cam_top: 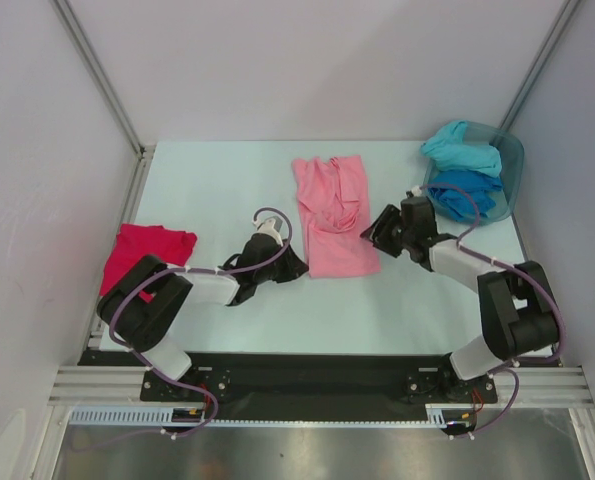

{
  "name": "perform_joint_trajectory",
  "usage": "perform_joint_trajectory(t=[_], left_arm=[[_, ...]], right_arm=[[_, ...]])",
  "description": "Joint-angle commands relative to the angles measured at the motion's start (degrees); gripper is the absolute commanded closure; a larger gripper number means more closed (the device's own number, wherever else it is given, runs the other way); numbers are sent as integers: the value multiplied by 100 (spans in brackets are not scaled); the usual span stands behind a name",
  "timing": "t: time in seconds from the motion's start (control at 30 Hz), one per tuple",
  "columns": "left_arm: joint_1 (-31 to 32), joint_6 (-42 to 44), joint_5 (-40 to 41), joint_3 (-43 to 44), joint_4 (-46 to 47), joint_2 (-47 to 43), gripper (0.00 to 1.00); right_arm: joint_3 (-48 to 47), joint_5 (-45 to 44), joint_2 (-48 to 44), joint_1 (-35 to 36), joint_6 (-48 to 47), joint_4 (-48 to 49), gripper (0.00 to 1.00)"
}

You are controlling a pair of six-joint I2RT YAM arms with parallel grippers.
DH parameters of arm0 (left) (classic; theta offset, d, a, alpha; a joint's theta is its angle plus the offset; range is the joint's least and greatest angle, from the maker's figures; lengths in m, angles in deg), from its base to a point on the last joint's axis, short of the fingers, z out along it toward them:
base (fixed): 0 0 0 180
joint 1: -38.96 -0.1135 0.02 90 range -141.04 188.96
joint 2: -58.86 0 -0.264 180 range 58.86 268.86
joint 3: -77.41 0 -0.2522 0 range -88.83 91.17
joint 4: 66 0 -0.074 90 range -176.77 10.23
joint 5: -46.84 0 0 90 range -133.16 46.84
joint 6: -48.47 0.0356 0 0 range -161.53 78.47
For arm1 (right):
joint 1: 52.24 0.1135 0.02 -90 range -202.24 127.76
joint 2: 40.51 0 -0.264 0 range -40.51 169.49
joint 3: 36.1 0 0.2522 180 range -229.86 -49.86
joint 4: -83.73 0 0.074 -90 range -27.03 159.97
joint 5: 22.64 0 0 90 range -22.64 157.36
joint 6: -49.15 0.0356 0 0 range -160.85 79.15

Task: Fold and stack the t-shirts
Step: Fold the tshirt

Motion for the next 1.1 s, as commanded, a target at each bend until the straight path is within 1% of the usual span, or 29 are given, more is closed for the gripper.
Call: perform_joint_trajectory(t=[0.0, 0.07, 0.2, 0.3, 0.57, 0.67, 0.7, 0.73, 0.77, 0.83, 0.87, 0.93, 0.97, 1.0, 1.07], left_arm=[[65, -40, -35, 30, 222, -152, 77], [91, -49, -17, 4, 213, -161, 78], [153, -76, -8, -40, 239, -169, 78], [162, -49, 9, -67, 196, -257, 79], [170, 21, 44, -5, 72, -451, 80], [162, 12, 18, -14, 81, -468, 81], [170, 12, 18, -14, 81, -477, 81], [170, 30, 18, -31, 72, -486, 81], [170, 30, 27, -31, 81, -503, 81], [162, 39, 18, -40, 72, -521, 82], [170, 47, 18, -40, 64, -512, 82], [170, 47, 27, -31, 64, -512, 82], [179, 56, 27, -31, 72, -512, 82], [170, 65, 18, -40, 64, -521, 82], [197, 74, 44, -40, 55, -530, 82]], right_arm=[[-856, 54, 364, 119, 22, 2, 46], [-1295, 72, 732, 155, 57, -76, 46], [-1868, 142, 1436, 251, 162, -112, 47], [-2000, 90, 1744, 348, 242, -59, 49], [-1939, 10, 1956, 427, 277, 72, 51], [-1939, -16, 1973, 436, 286, 116, 60], [-1948, -33, 2000, 445, 277, 125, 65], [-1974, -42, 2017, 462, 268, 134, 67], [-2000, -51, 2026, 462, 277, 134, 74], [-2027, -60, 2061, 462, 277, 125, 79], [-2071, -60, 2079, 480, 268, 125, 85], [-2132, -69, 2114, 471, 277, 125, 91], [-2176, -60, 2149, 489, 268, 125, 96], [-2211, -77, 2175, 480, 268, 134, 99], [-2264, -78, 2219, 480, 268, 117, 100]])
